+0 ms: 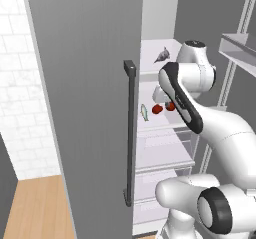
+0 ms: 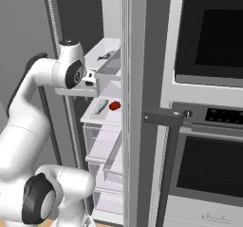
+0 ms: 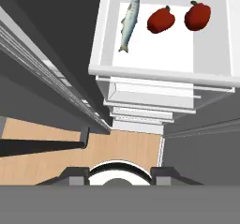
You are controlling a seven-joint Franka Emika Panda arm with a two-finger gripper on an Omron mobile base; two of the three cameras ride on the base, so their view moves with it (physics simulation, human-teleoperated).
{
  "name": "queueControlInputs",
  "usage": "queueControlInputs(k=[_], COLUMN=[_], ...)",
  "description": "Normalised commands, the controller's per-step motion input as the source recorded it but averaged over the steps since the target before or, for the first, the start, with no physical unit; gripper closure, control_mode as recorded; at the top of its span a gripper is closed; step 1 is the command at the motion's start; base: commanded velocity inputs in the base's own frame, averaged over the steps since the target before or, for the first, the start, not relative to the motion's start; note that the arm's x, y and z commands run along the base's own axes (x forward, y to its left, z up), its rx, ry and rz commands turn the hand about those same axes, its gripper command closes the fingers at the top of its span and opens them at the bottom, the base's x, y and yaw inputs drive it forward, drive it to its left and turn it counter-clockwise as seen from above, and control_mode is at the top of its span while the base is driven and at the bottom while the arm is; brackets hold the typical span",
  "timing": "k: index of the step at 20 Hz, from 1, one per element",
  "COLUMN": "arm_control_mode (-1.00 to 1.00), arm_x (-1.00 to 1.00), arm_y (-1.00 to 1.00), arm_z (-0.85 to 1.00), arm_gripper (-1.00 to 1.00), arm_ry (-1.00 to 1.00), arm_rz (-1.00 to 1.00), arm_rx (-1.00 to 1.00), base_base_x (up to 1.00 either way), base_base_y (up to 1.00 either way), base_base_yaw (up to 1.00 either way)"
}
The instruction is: Place one bell pepper and one fish in each tupperware on the nearby counter, to pack two identical lunches.
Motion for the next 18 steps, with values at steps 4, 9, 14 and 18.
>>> queueControlInputs(k=[4,9,14,18], arm_control_mode=[-1.0,-1.0,-1.0,-1.0], arm_x=[-0.09,-0.16,0.21,0.56], arm_y=[-0.04,-0.21,-0.37,-0.6], arm_z=[0.17,0.84,0.86,0.62], arm_gripper=[-1.0,-1.0,-1.0,-1.0], arm_ry=[-0.19,-0.58,-0.41,-0.01], arm_rz=[-0.06,-0.08,-0.15,-0.21], arm_rx=[0.02,0.08,0.1,0.13], base_base_x=[0.0,0.0,0.0,0.0], base_base_y=[0.0,0.0,0.0,0.0], base_base_yaw=[0.0,0.0,0.0,0.0])
